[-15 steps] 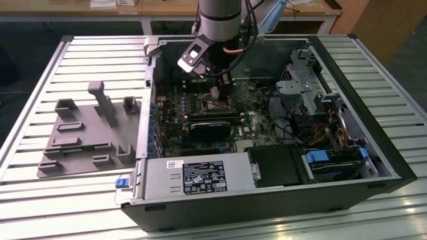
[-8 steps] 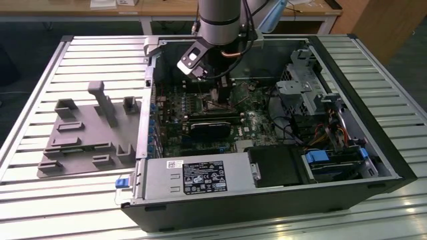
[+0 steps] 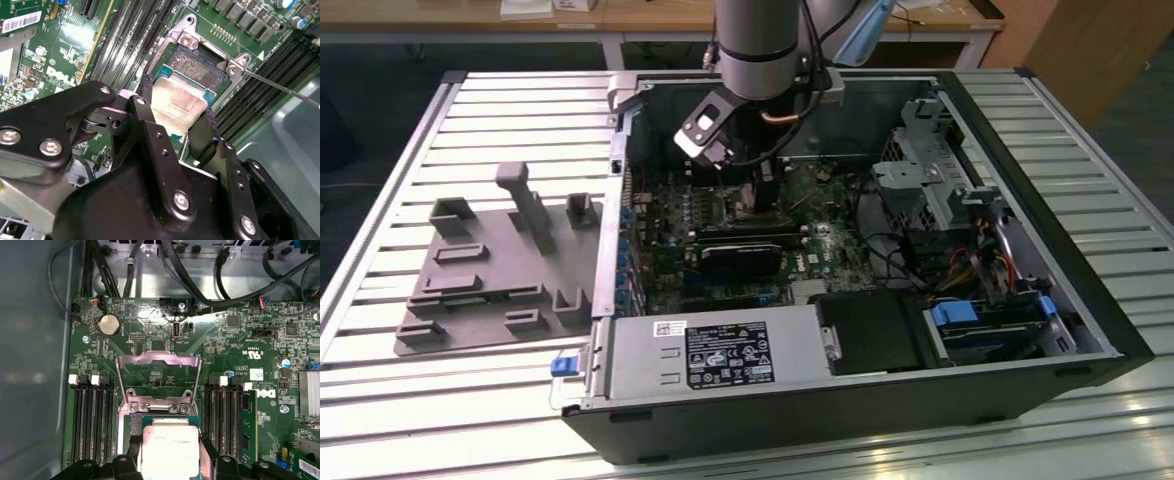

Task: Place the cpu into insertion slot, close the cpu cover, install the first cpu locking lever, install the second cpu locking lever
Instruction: 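Place the cpu into insertion slot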

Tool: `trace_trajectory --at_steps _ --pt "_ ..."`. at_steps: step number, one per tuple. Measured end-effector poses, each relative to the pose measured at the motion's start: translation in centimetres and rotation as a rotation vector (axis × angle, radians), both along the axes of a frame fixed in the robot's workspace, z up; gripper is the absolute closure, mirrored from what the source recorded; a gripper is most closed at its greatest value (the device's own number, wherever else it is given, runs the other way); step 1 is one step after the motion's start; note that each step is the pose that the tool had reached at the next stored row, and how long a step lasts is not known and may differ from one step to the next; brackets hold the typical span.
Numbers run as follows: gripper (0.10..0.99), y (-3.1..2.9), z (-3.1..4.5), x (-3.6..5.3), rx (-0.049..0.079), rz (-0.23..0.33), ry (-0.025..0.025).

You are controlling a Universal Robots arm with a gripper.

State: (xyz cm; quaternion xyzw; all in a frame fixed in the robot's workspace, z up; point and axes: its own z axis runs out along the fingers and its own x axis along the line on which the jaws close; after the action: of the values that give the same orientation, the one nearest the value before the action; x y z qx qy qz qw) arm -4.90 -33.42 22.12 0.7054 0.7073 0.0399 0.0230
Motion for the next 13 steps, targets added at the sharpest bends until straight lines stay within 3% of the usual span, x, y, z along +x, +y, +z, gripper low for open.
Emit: trace_trajectory --at_steps 13 --pt "0.549 0.26 -0.79 -0.21 0.000 0.000 0.0000"
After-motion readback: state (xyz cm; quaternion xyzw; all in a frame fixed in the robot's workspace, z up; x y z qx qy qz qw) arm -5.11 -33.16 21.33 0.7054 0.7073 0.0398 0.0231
